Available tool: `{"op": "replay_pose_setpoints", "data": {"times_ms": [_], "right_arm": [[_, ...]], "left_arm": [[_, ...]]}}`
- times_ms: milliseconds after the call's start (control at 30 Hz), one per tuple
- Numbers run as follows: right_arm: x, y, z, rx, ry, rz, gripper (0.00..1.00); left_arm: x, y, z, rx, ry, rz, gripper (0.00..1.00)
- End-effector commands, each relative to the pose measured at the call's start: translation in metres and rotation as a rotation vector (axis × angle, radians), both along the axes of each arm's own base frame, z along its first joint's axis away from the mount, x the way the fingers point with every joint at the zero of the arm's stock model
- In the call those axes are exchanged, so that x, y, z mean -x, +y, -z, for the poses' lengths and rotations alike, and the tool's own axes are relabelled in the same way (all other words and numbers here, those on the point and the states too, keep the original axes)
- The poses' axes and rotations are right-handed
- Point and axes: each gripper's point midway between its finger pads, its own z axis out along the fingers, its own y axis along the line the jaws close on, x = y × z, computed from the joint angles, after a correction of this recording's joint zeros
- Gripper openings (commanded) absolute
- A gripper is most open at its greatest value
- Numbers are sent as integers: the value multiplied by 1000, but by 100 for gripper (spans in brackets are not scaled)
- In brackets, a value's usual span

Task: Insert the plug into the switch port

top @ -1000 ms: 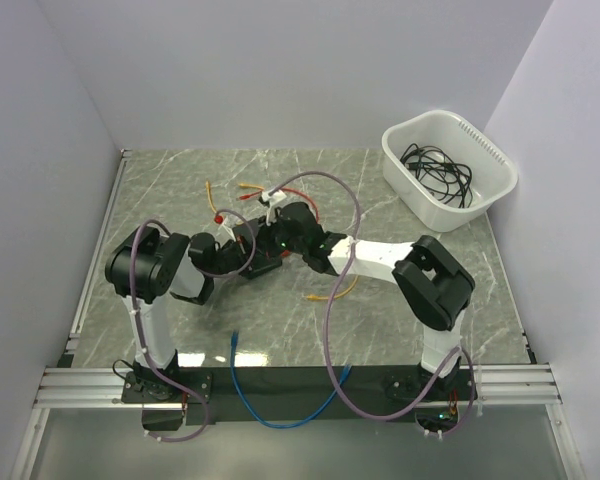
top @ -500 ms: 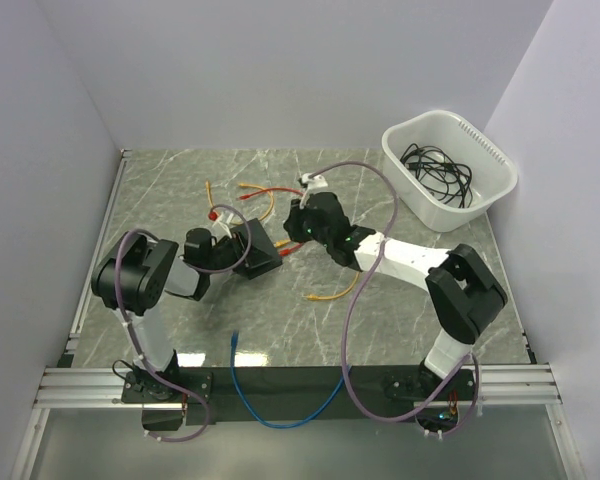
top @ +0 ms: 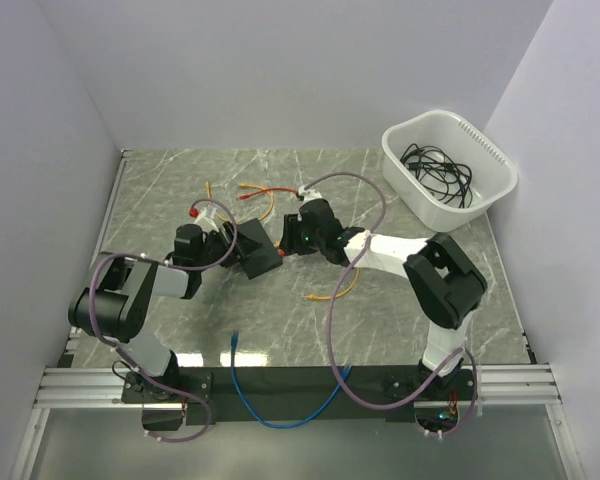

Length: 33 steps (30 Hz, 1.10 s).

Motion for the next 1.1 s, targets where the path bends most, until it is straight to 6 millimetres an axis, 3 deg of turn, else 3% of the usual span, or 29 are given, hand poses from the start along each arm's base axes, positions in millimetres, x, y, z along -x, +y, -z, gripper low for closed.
{"op": "replay_pose_setpoints", "data": {"times_ms": [0, 200, 467, 600, 733, 867, 1067], "right_arm": [[2, 12, 4, -32, 56, -29, 58], [3, 17, 16, -46, 90, -39, 58], [-13, 35, 3, -70, 75, -49, 58], [-18, 40, 10, -73, 94, -49, 58], [-12, 43, 23, -86, 125, -60, 58], [-1, 42, 37, -90, 154, -65, 59], [6, 47, 46, -88, 169, -77, 58]], "left_arm": [[7, 27, 38, -89, 133, -83, 67], [0, 35, 49, -68, 161, -98, 66], [-8, 36, 52, -62, 180, -113, 65], [-14, 39, 54, -78, 201, -132, 65], [-11, 48, 60, -108, 234, -187, 64], [-8, 59, 44, -128, 211, -255, 63], [-2, 85, 38, -219, 215, -376, 63]]}}
